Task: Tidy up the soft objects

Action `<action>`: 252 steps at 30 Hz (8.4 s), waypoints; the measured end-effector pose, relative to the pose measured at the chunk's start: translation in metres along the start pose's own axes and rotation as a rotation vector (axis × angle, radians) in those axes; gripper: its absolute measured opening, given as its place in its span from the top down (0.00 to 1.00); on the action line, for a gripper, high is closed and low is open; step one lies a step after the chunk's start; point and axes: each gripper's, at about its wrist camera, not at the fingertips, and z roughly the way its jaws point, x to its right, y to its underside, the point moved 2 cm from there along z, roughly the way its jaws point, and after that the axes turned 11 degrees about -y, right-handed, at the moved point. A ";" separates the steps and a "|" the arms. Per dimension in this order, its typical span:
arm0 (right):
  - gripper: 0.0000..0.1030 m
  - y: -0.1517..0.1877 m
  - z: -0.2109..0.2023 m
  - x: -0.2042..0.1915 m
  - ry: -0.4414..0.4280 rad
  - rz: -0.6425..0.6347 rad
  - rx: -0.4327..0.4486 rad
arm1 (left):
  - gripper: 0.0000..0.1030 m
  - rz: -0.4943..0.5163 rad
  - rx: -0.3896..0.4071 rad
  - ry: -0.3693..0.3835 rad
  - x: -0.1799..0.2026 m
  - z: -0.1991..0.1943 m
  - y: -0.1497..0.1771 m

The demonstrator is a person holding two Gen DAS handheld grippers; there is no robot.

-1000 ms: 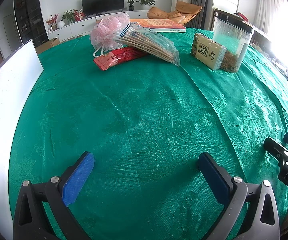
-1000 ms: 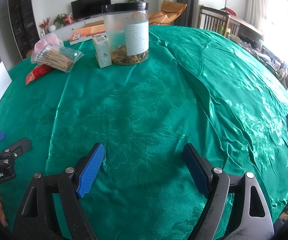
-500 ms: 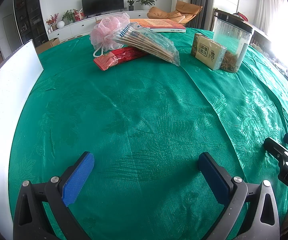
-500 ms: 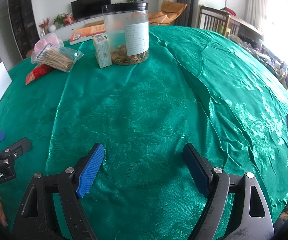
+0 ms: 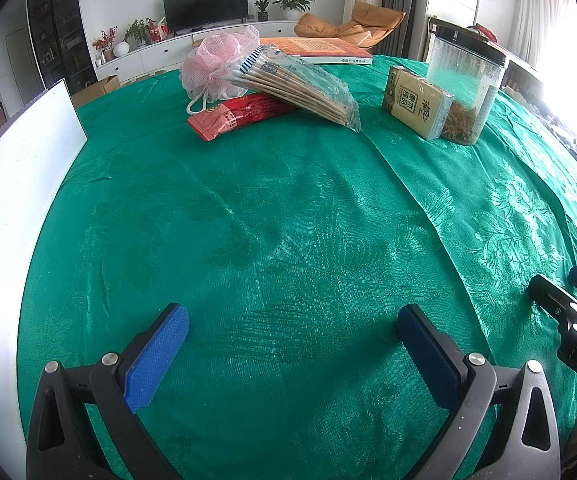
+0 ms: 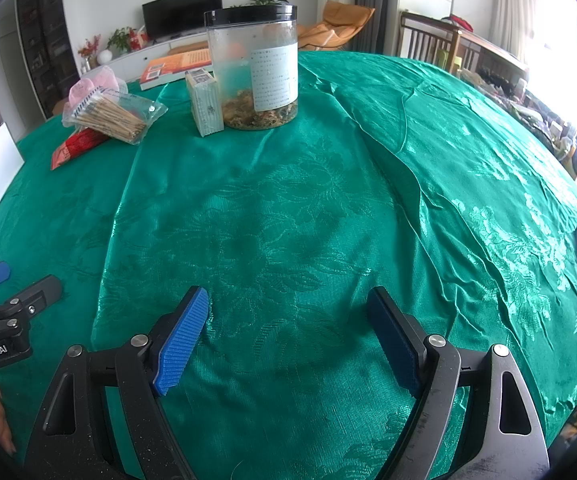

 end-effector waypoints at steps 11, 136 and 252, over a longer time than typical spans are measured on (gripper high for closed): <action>0.19 0.000 -0.002 -0.001 -0.010 -0.004 0.006 | 0.00 0.008 -0.014 0.007 -0.055 0.017 -0.006; 0.12 -0.007 0.000 0.030 0.033 0.049 -0.013 | 0.00 -0.004 0.004 -0.014 -0.058 0.020 -0.007; 0.17 0.014 -0.004 -0.015 -0.007 -0.005 -0.010 | 0.00 -0.037 -0.002 -0.026 -0.052 0.014 -0.003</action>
